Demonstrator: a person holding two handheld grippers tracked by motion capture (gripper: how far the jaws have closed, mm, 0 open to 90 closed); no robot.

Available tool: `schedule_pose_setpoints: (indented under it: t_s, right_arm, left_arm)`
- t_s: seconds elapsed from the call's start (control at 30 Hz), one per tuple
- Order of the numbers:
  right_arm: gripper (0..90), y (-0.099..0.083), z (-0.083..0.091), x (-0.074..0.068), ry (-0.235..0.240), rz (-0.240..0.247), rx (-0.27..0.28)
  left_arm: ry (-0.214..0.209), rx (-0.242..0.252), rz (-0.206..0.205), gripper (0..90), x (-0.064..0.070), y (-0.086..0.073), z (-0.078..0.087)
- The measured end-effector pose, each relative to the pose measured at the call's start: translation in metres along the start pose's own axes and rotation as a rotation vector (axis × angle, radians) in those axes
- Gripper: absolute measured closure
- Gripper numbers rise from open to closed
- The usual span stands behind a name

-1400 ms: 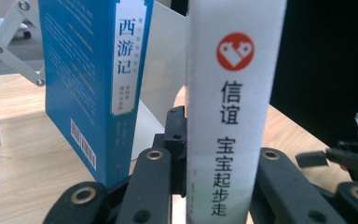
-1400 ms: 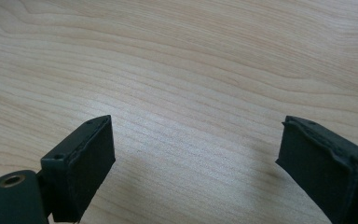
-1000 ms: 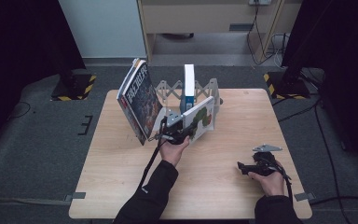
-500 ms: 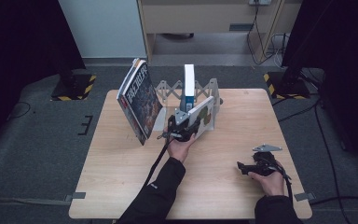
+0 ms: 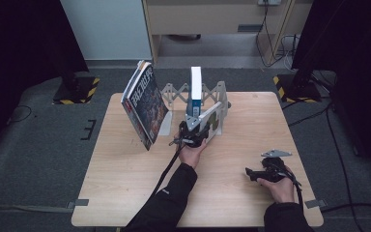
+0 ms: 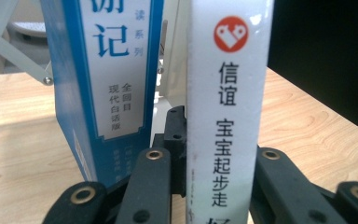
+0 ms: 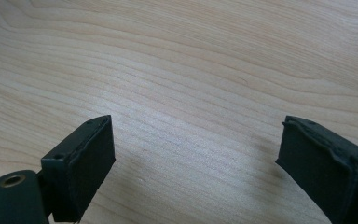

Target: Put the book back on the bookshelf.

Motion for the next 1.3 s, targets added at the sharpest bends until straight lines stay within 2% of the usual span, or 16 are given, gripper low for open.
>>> schedule_pose_setpoints:
  t_s: [0.33, 0.4, 0.57, 0.8, 0.97, 1.23, 1.3]
  right_arm:
    - [10.8, -0.001, -0.001, 0.0, -0.002, 0.009, -0.006]
    - [10.9, -0.001, -0.001, -0.001, -0.001, 0.009, -0.011]
    - [10.9, -0.001, -0.001, -0.001, 0.002, 0.008, -0.016]
    - [11.0, -0.001, -0.002, -0.002, 0.001, 0.013, -0.026]
    - [11.0, -0.001, -0.002, -0.002, 0.005, 0.013, -0.03]
    - [11.2, -0.001, -0.003, -0.002, 0.006, 0.015, -0.023]
    - [11.2, -0.001, -0.002, -0.002, 0.008, 0.013, -0.027]
  left_arm:
    - [0.018, 0.005, -0.015, 73.7, 0.006, -0.007, -0.005]
    - [0.014, -0.009, -0.011, 73.4, 0.006, -0.011, -0.005]
    - [0.014, -0.039, -0.033, 73.3, 0.009, -0.023, -0.002]
    - [0.0, -0.087, -0.017, 73.3, 0.012, -0.039, 0.003]
    - [-0.004, -0.077, -0.005, 73.3, 0.012, -0.043, 0.003]
    - [-0.026, -0.059, -0.006, 71.9, 0.01, -0.044, -0.003]
    - [-0.027, -0.058, -0.017, 71.1, 0.009, -0.044, -0.002]
Point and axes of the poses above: each handheld gripper's, and its own axes: z roughly backward along the jaws, y roughly out of its top, x roughly to its right, the point moved 1 cm from there along -z, roughly forward along the jaws, and after that the axes turned 6 degrees about -z, right-handed, at the moved point
